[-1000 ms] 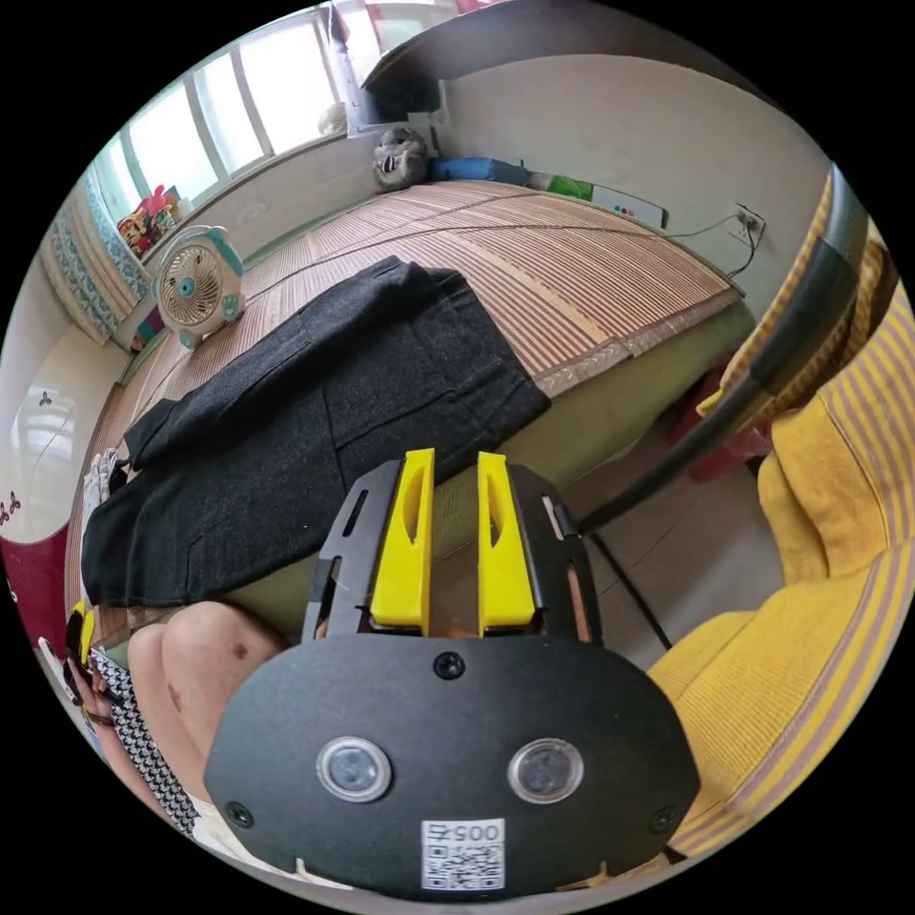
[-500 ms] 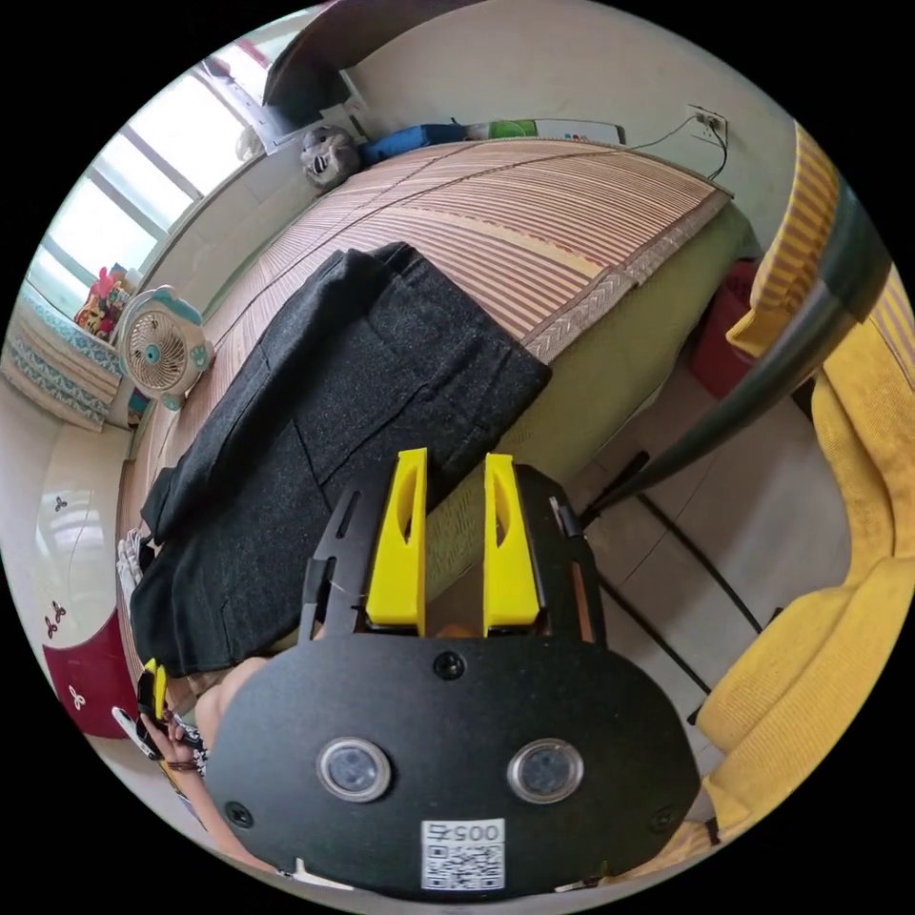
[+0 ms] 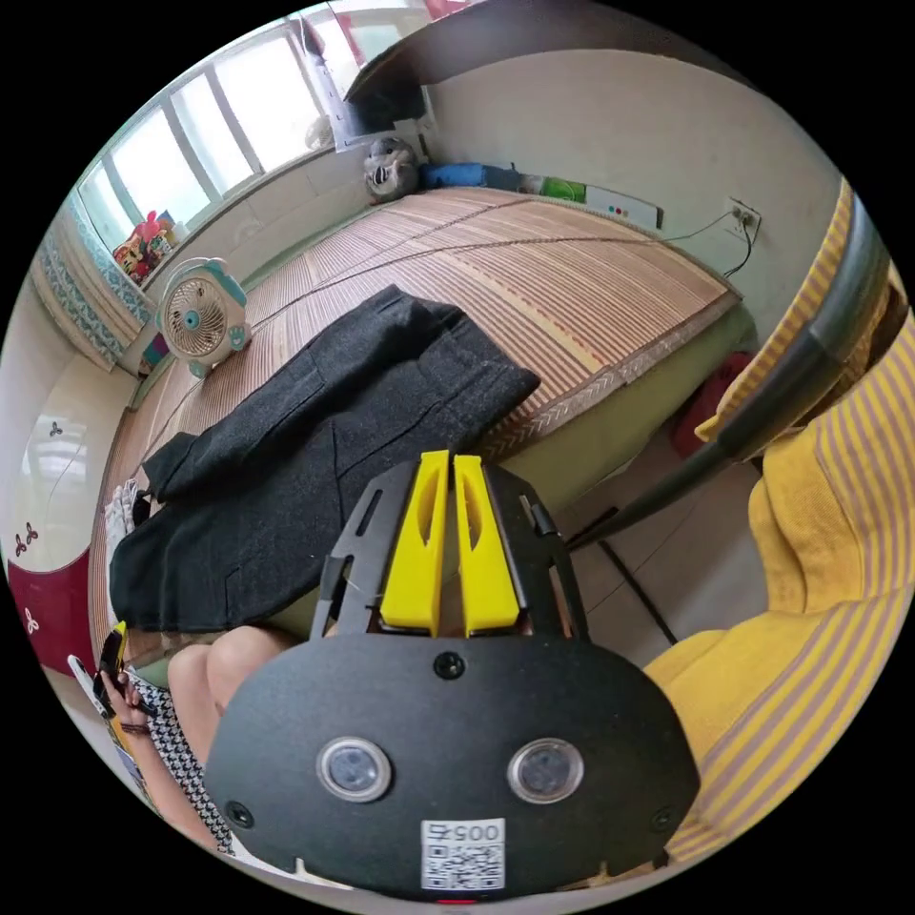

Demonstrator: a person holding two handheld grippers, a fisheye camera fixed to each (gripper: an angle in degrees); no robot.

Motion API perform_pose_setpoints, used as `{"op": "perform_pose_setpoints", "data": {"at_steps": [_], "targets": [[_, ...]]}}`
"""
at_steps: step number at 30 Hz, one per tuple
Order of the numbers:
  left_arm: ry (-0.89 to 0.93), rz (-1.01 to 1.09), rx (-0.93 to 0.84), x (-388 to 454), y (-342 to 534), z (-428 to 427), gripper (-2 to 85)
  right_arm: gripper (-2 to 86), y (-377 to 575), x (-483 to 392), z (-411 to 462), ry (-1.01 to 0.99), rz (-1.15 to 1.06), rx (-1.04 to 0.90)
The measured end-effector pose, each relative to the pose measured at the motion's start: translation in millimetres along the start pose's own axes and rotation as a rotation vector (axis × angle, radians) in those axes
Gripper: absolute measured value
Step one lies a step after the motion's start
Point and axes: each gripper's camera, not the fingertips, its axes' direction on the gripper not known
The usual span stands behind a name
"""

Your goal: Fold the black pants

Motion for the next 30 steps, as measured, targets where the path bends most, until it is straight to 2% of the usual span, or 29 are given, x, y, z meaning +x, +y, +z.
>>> {"op": "perform_pose_setpoints", "data": {"at_steps": [9,11,15,19,25,28,30], "targets": [[-0.057,0.118,0.017,26,19,-15,0.0,0.5,2,73,63,0.084,0.287,-0.107],[-0.073,0.151,0.018,37,17,-9,0.9,1.8,12,60,65,0.15,0.236,-0.082],[-0.1,0.228,0.007,69,10,24,5.2,4.6,33,-13,67,0.225,-0.026,-0.02],[-0.071,0.271,-0.053,96,-2,70,6.7,4.6,47,-102,75,0.134,-0.307,0.039],[-0.005,0.266,-0.072,138,-40,138,7.9,5.5,12,-190,109,-0.052,-0.414,0.02],[-0.005,0.217,-0.013,158,-67,168,7.9,7.2,-12,-246,138,-0.136,-0.485,-0.001],[-0.026,0.145,0.032,170,-89,196,7.8,8.4,-26,-286,163,-0.122,-0.542,-0.027]]}}
